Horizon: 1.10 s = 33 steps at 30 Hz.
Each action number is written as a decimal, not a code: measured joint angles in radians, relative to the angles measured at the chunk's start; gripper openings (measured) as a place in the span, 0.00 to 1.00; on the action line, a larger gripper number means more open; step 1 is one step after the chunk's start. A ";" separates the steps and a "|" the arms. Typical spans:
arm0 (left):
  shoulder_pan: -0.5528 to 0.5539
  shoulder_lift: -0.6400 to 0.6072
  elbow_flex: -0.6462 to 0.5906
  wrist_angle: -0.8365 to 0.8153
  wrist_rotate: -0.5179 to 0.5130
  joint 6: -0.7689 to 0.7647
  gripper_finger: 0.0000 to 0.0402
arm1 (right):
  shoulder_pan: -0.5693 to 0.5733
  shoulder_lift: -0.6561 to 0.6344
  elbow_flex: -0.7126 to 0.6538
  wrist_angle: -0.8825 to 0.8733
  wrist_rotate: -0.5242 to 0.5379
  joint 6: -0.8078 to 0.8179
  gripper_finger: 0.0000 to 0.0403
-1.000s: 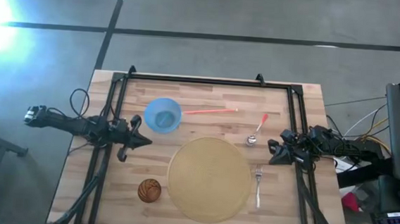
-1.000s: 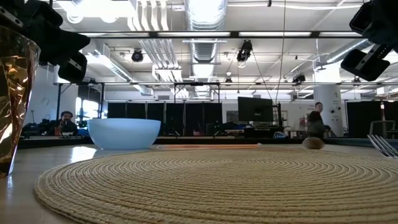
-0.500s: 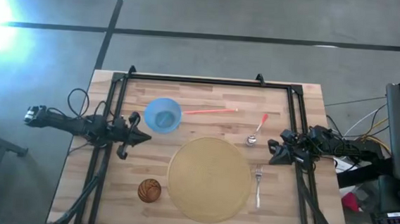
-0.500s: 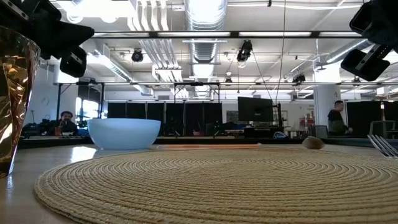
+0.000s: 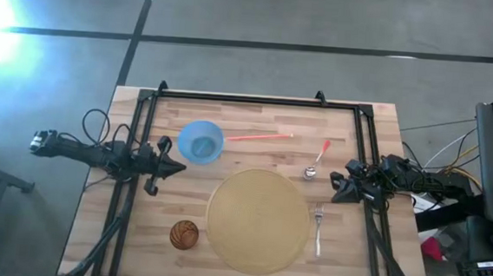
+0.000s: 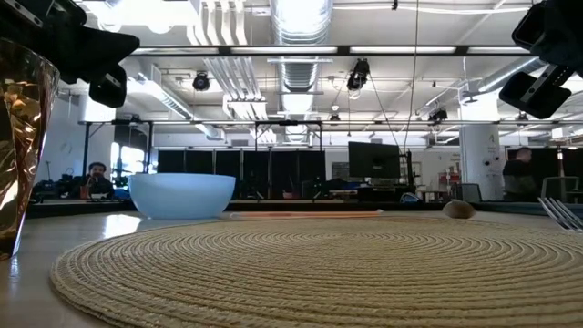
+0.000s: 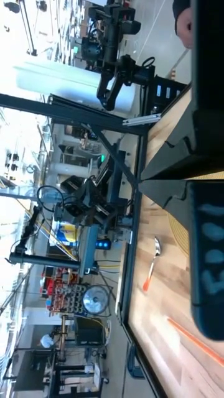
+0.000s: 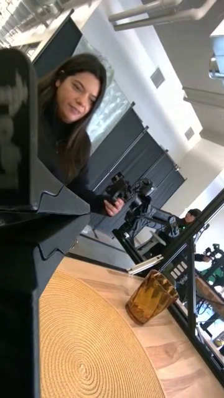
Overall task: Pick & Place Utensil
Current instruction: Put the bowl on the mat
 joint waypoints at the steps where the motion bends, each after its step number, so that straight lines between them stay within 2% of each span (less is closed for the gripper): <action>1: 0.000 0.000 0.000 0.000 -0.001 0.002 0.00 | 0.000 0.000 0.000 0.000 0.000 0.000 0.02; 5: 0.000 0.000 0.000 0.000 -0.004 0.016 0.00 | 0.000 0.000 0.000 0.000 0.000 0.000 0.02; 9: 0.000 0.000 0.000 -0.001 -0.048 0.017 0.03 | 0.000 0.000 0.000 0.000 0.000 0.000 0.02; 16: 0.000 0.007 0.000 0.000 -0.227 0.025 0.27 | 0.000 0.000 0.000 0.000 0.000 0.000 0.02; 22: 0.000 0.007 0.006 0.016 -0.441 -0.037 0.43 | 0.000 0.000 0.000 0.000 0.000 0.000 0.02; 25: 0.000 0.007 0.029 0.018 -0.534 -0.036 0.46 | 0.000 0.000 0.000 0.000 0.000 0.000 0.02; 28: 0.000 0.013 0.066 0.004 -0.568 -0.029 0.47 | 0.000 0.000 0.000 0.000 0.000 0.000 0.02; 33: 0.003 0.057 0.176 -0.158 -0.652 -0.068 0.46 | 0.000 0.000 0.000 0.000 0.000 0.000 0.02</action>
